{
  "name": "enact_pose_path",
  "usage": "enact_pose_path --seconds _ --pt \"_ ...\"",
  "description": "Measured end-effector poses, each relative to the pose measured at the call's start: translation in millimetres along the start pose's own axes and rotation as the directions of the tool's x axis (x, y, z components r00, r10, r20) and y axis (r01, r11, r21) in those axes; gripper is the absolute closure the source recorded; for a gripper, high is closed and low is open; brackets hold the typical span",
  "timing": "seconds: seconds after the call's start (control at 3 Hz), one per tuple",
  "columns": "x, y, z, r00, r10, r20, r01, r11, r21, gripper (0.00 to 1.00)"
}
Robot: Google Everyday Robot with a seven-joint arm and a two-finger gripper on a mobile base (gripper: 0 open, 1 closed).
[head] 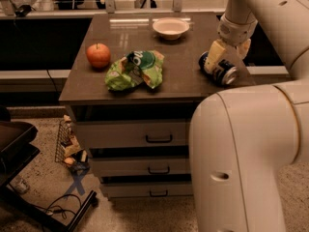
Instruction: Place pepsi can upright
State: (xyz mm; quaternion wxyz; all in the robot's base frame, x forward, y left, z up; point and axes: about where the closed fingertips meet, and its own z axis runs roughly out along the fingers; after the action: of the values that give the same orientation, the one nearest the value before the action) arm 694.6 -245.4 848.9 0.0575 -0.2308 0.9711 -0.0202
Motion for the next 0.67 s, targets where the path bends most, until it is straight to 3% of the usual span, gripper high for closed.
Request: enact_pose_path --seconds 0.67 --pt "-3.8 -1.1 6.4 1.0 0.0 0.011 0.0 1.0 0.004 0.72"
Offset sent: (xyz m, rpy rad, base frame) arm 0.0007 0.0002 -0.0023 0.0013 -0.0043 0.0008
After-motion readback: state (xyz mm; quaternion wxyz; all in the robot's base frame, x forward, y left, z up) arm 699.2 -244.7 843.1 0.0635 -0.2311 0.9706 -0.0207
